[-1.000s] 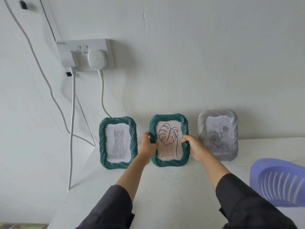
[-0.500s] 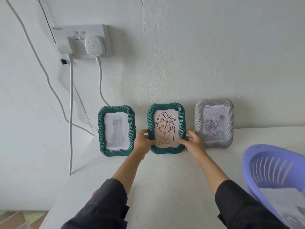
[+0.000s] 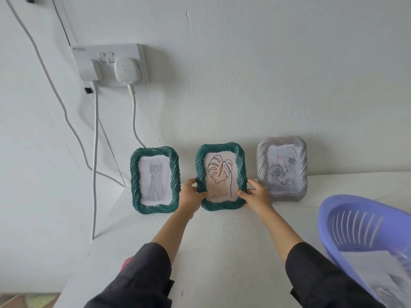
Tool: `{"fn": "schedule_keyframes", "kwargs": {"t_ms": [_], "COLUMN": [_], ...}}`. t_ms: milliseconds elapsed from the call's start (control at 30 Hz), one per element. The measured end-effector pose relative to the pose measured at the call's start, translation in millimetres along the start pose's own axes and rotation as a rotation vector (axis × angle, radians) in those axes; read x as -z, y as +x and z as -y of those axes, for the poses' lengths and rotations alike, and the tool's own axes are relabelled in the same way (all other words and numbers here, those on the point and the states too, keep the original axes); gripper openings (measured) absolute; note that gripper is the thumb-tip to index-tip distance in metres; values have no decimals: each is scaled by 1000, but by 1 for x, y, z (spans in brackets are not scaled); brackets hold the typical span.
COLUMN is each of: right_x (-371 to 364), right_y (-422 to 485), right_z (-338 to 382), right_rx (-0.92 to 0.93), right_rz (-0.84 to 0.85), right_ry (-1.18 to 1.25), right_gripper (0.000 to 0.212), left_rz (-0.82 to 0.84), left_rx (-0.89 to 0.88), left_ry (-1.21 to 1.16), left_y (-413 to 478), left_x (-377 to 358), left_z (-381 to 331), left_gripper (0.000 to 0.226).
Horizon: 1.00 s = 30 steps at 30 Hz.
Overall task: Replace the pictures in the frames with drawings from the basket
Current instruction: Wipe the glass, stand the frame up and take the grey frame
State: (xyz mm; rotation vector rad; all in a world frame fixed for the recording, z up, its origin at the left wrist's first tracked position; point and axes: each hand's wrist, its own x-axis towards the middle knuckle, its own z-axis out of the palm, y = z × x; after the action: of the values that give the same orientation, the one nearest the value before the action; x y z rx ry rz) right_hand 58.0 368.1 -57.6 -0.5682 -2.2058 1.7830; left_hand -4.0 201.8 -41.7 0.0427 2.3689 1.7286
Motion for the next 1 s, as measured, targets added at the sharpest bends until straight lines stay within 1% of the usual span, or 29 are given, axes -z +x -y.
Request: {"fn": "schedule_keyframes", "kwargs": {"t_ms": [167,267,367,467,567,633,700,767,833,900,1000], "right_x": [0,2,2,4,10,15,20,27,38,55,93], "right_y": [-2,-10,-22,-38,-59,-72,-83,-91,-94,-91,-77], "right_z": [2,4,9,17,29,38,49,63,80,97,112], "right_rx": [-34,-82,-101,-142,-154,-140,-118,-69,2,84,187], "right_rz": [1,-4,-1,16,63,119,200,257,273,239,138], "right_ry": [-78,-114,-192,-329,-457,-544,-622,-682,-709,-700,-628], "right_gripper": [59,67,68,65,50,42,41,45,51,51,56], "left_rz": [-20,-55,-106,-196,-301,-358,-383,-361,-296,-215,-66], "left_rx": [1,5,-6,-78,-183,-281,-369,-453,-535,-560,-536], "left_ry": [18,7,7,19,-19,-33,-32,-28,-40,-61,-22], "left_y": [-3,-8,-19,-32,-45,-56,-69,-81,-90,-93,-93], "left_x": [-1,-1,0,1,2,0,-5,-13,-24,-37,-58], "left_z": [0,0,-3,-9,-17,-25,-33,-42,-50,-57,-68], "left_gripper": [58,61,60,52,42,37,32,31,32,34,42]}}
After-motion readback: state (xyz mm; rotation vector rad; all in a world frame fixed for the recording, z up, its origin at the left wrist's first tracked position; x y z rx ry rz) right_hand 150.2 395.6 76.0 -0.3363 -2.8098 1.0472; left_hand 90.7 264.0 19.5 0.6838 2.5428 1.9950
